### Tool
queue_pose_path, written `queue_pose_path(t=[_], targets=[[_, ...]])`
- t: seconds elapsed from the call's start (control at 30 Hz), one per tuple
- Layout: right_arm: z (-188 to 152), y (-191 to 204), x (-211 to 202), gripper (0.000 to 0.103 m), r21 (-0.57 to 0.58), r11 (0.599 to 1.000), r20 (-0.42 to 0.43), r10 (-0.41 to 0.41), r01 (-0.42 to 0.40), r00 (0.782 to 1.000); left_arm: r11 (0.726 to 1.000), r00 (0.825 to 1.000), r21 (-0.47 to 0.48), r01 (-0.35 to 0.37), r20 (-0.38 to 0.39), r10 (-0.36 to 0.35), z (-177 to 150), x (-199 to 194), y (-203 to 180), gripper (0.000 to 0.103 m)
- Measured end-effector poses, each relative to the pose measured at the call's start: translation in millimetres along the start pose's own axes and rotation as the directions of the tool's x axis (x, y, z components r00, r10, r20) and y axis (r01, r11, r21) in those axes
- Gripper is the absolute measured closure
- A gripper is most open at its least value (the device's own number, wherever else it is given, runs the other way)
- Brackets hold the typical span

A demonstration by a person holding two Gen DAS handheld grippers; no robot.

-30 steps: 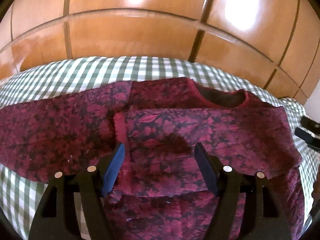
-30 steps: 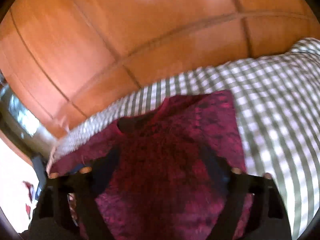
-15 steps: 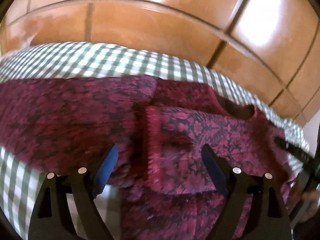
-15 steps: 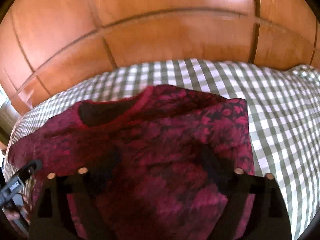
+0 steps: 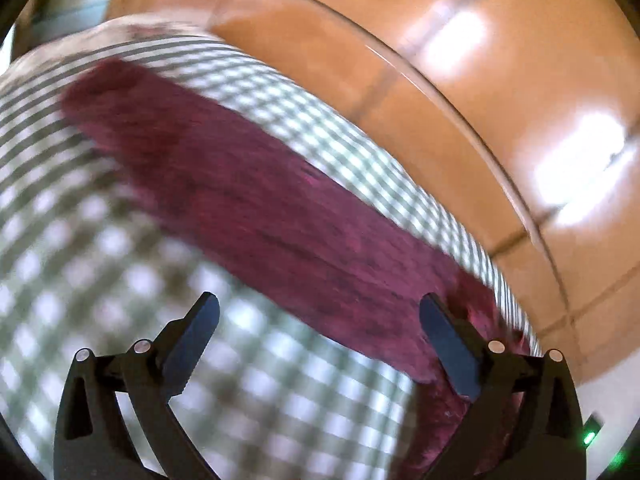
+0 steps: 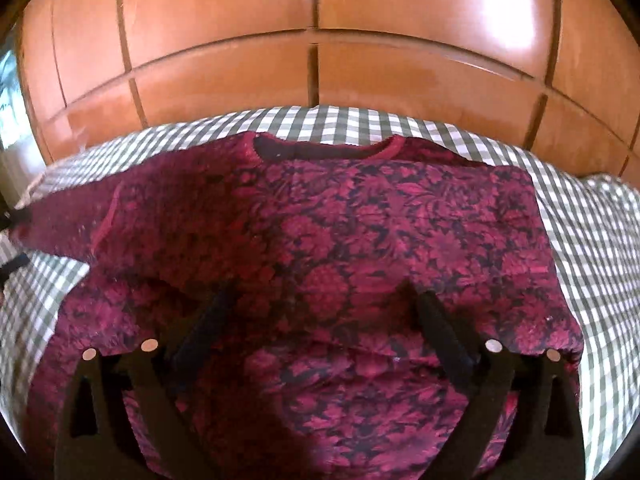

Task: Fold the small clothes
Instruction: 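Grasp the remaining sleeve with the left tool and lift it toward the body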

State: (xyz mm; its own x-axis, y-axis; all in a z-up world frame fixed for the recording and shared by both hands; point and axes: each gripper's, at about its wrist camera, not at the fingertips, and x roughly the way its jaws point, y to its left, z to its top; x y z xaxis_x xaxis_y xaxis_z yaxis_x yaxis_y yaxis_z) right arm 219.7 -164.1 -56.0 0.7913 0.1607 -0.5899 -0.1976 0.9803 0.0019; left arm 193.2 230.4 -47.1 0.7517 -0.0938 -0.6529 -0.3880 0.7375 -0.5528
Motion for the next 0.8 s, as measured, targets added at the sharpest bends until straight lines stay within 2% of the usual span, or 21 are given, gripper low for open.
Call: queue_pose_path(t=[0.1,0.17,0.27,0.33,0.53,0.63,0.67,0.73,0.8], targets=[[-3,2,6,0.002,-0.010,1.000,-0.016,-0.013,0.013,1.000,0.994,0.996,-0.108,-0.026,0.077,0.035,20,-16,38,0.004],[-5,3,10,0.002,-0.022,0.999,-0.033,-0.026,0.026,0.999,0.978,0.994,-0.204,-0.053,0.080,0.070,35,-21,65,0.004],[-6,8,12,0.002,-0.048,0.997,-0.046,-0.059,0.057,0.997,0.942,0.995,-0.333,-0.041,0.067,0.067,53,-23,98,0.004],[-6,14,15,0.002,-0.077,0.993,-0.055,-0.095,0.091,0.994,0.915,0.997,-0.403,-0.002,0.066,0.031,62,-24,115,0.004],[-11,26,20,0.002,-0.141,0.975,-0.051,-0.180,0.171,0.982,0.864,1.000,-0.503,0.013,0.031,0.003,79,-16,132,0.004],[-11,26,20,0.002,-0.146,0.973,-0.052,-0.186,0.177,0.981,0.858,1.000,-0.513,0.020,0.015,-0.014,88,-10,135,0.005],[-11,26,20,0.002,-0.145,0.974,-0.051,-0.184,0.175,0.981,0.859,1.000,-0.512,0.019,0.020,-0.010,90,-9,134,0.008],[-11,25,20,0.002,-0.141,0.975,-0.051,-0.180,0.171,0.982,0.860,1.000,-0.511,-0.004,0.021,0.017,94,-9,136,0.030],[-11,24,20,0.002,-0.139,0.976,-0.051,-0.177,0.168,0.983,0.852,1.000,-0.524,0.003,0.026,0.012,94,-5,142,0.038]])
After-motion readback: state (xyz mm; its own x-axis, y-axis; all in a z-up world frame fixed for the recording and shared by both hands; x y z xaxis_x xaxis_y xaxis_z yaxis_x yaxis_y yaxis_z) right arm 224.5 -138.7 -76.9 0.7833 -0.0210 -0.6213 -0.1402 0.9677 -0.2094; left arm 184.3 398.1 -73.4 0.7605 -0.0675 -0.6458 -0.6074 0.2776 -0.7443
